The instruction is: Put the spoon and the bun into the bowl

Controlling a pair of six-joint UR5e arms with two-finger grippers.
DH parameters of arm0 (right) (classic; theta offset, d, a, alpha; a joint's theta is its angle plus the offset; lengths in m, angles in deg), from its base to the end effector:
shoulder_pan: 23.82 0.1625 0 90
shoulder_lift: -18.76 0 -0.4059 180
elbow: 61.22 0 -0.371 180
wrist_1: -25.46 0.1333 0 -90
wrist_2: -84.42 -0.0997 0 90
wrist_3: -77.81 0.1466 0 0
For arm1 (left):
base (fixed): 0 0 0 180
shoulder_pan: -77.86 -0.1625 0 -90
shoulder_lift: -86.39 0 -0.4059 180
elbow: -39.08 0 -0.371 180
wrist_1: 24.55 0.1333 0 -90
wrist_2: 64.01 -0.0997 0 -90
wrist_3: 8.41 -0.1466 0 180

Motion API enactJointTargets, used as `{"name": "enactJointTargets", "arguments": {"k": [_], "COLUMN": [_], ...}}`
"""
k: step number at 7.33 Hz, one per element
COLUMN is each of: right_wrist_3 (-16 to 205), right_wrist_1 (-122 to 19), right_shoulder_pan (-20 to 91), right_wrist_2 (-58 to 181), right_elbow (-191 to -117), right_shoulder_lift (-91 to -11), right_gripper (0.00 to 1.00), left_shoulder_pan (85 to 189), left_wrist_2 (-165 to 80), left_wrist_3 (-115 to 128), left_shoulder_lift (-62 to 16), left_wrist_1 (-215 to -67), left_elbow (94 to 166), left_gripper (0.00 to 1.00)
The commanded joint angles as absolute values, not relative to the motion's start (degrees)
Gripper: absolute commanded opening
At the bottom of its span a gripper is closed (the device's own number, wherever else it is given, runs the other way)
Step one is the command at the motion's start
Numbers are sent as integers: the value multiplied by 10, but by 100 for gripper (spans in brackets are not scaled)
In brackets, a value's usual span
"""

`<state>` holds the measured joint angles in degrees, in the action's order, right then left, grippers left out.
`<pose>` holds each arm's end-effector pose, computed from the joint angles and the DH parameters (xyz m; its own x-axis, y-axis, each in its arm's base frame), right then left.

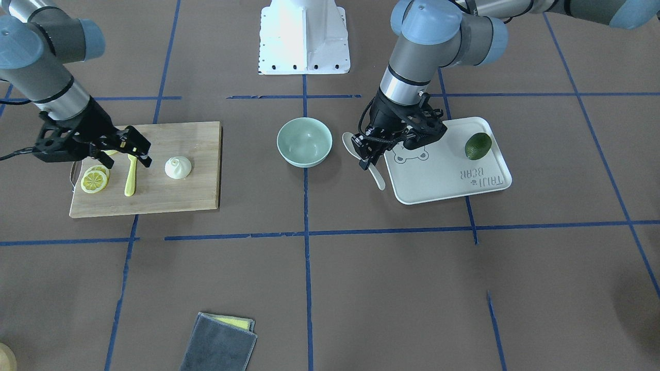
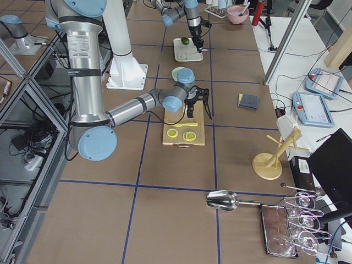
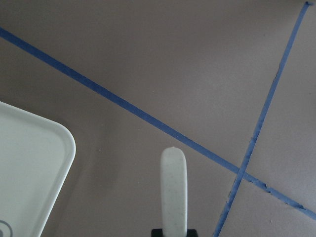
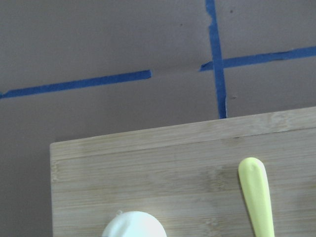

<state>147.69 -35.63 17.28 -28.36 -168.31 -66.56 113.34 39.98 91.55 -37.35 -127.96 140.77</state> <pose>-0.3607 -0.4162 0.4380 0.5792 0.0844 0.8108 -0.1929 0.9806 0.0357 0.4799 -0.4623 0.2240 0.3467 -0.4532 -0.8212 0.4617 0.8446 -0.2712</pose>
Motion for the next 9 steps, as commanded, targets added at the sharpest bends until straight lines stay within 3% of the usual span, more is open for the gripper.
{"name": "enactJointTargets", "arguments": {"k": [1,4,9], "right_wrist_3": [1483,1482,1472], "right_wrist_1": [-362,-450,-466], "right_shoulder_pan": [128,114,114], "right_wrist_2": [-257,-248,-231], "right_elbow": [-1680,-1672,-1654], "right_shoulder_lift": [-659,-594,-592], "right_gripper": [100,98,95], "left_shoulder_pan": [1128,1119,1119], "left_wrist_2": [393,393,393], "left_wrist_3": [922,929,927], "left_shoulder_lift": [-379,-378,-377], "left_wrist_1": [-1281,-1284,-1295], "left_elbow": [1404,1403,1395], "left_gripper": [0,0,0]}}
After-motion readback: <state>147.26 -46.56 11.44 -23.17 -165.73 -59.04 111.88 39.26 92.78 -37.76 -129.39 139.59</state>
